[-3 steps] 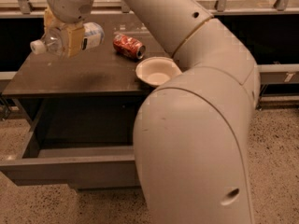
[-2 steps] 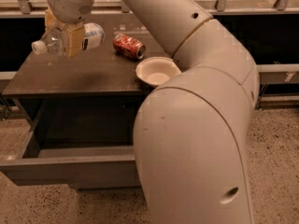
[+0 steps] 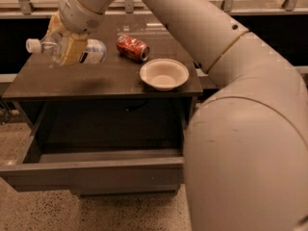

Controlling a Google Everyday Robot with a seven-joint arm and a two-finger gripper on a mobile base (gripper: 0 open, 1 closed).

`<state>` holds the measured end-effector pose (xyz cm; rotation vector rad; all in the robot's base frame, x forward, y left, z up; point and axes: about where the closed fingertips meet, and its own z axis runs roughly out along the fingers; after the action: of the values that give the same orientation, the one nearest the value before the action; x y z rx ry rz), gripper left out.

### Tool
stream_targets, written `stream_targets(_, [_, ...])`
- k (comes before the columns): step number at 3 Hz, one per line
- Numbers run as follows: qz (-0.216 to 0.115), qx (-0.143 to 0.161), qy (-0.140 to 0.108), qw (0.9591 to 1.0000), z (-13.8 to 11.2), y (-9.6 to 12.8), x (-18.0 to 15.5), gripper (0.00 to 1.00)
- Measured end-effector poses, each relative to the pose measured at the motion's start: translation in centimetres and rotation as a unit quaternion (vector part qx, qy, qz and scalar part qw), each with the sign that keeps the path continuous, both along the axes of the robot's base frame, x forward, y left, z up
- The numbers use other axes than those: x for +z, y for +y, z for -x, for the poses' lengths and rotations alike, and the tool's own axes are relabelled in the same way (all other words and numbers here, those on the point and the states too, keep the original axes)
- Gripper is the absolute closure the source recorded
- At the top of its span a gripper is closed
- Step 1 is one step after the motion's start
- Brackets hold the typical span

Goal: Place blue plastic bottle into top drawer

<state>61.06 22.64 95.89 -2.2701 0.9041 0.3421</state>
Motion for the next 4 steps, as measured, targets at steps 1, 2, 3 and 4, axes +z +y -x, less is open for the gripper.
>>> stream_targets(1, [-0.087, -0.044, 0.061, 0.9933, 4.2, -0.8, 1.3, 1.0])
stream_targets(2, [-0.172, -0.055, 0.127, 0.9754, 7.7, -0.5, -0.6, 1.0])
stream_targets(3, [-0.253, -0.053, 0.17, 0.9509, 10.9, -0.3, -3.3, 1.0])
stream_targets(4, [-0.317, -0.082, 0.236, 0.9149, 15.3, -2.7, -7.2, 1.0])
